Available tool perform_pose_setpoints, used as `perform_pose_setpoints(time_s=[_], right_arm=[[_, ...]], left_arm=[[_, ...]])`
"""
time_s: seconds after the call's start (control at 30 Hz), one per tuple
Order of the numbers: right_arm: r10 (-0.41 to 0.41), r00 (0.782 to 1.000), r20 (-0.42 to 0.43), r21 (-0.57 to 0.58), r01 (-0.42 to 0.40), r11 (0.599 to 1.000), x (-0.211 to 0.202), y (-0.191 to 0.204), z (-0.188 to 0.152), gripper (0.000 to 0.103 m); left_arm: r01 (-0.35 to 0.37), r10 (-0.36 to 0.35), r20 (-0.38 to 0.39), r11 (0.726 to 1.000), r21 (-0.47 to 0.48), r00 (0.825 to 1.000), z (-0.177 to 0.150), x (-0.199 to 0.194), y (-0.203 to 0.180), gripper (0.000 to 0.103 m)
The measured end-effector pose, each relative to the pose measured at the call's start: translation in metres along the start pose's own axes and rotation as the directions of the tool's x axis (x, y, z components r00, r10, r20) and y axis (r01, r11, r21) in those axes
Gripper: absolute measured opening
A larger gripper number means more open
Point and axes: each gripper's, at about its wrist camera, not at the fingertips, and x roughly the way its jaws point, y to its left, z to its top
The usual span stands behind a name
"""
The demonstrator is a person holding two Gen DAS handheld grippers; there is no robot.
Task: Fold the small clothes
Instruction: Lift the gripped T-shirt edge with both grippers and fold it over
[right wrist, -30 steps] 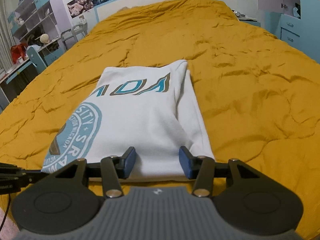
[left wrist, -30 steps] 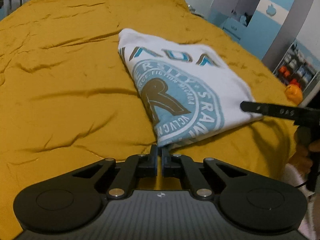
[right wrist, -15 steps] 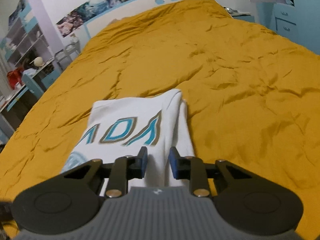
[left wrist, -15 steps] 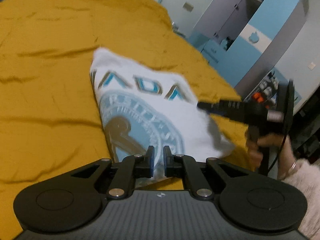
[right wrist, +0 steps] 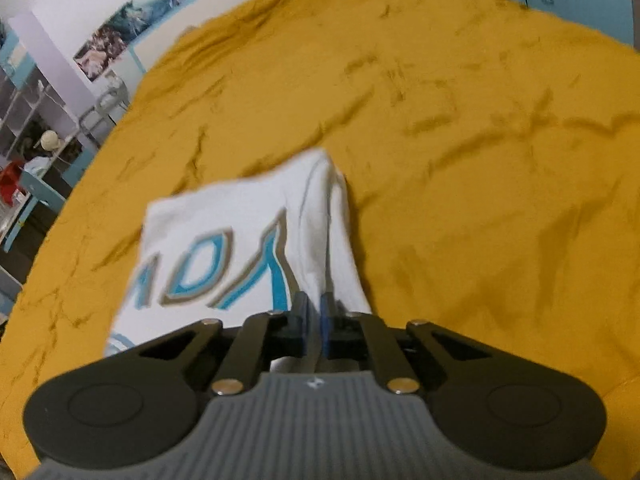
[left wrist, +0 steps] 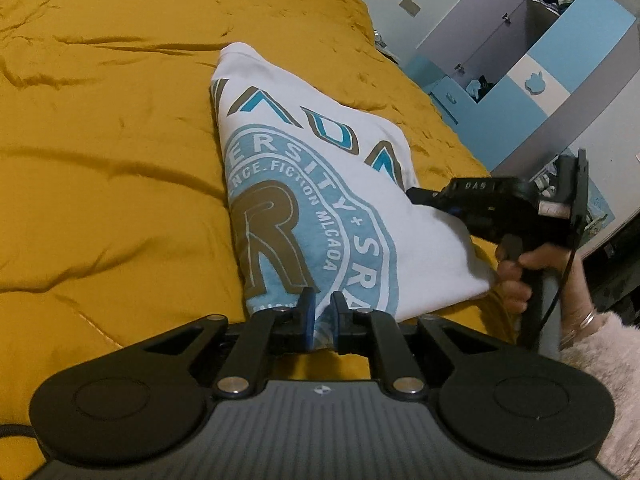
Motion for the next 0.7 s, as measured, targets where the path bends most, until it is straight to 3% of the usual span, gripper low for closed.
perform_pose_setpoints(time_s=[0.1, 0.13, 0.23, 0.27, 0.3, 0.33, 0.4, 0.5, 0.57, 0.7], right_arm=[[0.006, 1.000, 0.018, -0.012, -0.006, 1.000, -0.006, 0.003, 0.001, 0.003], [0.012, 1.000, 0.022, -0.015, -0.012, 1.000, -0.010, 0.004, 0.004, 0.012], [0.043, 0.996, 0.076, -0.011, -0.043, 0.999, -0.023, -0.004, 0.020, 0.022], [0.061, 0.994, 0.090, 0.007, -0.062, 0.998, -0.024, -0.011, 0.027, 0.029], [0.087, 0.992, 0.093, 0.043, -0.091, 0.995, -0.022, -0.021, 0.037, 0.044], [0.123, 0.988, 0.097, 0.074, -0.130, 0.989, -0.018, -0.032, 0.045, 0.046], [0.200, 0.974, 0.107, 0.110, -0.211, 0.971, -0.009, -0.048, 0.055, 0.042], [0.286, 0.958, 0.016, 0.163, -0.285, 0.945, 0.017, -0.063, 0.068, 0.039], [0.282, 0.959, -0.017, 0.183, -0.275, 0.944, 0.031, -0.067, 0.072, 0.039], [0.289, 0.954, -0.083, 0.147, -0.275, 0.950, 0.054, -0.061, 0.077, 0.042]], left_arm=[[0.019, -0.019, 0.020, 0.999, -0.026, 1.000, 0.005, -0.007, 0.003, 0.013], [0.035, -0.034, 0.048, 0.999, -0.032, 0.998, 0.007, -0.015, 0.004, 0.015], [0.038, -0.038, 0.190, 0.999, 0.001, 0.981, 0.014, -0.047, 0.006, 0.044], [0.052, -0.047, 0.197, 0.998, -0.018, 0.979, 0.017, -0.052, 0.011, 0.056], [0.072, -0.060, 0.197, 0.996, -0.054, 0.979, 0.019, -0.055, 0.019, 0.057], [0.091, -0.071, 0.199, 0.992, -0.093, 0.977, 0.019, -0.056, 0.026, 0.057], [0.137, -0.105, 0.213, 0.980, -0.144, 0.972, 0.016, -0.054, 0.039, 0.057], [0.153, -0.121, 0.172, 0.970, -0.190, 0.978, 0.014, -0.043, 0.048, 0.057], [0.157, -0.131, 0.128, 0.963, -0.218, 0.983, 0.015, -0.034, 0.053, 0.057], [0.080, -0.070, 0.053, 0.973, -0.217, 0.996, 0.015, -0.016, 0.057, 0.056]])
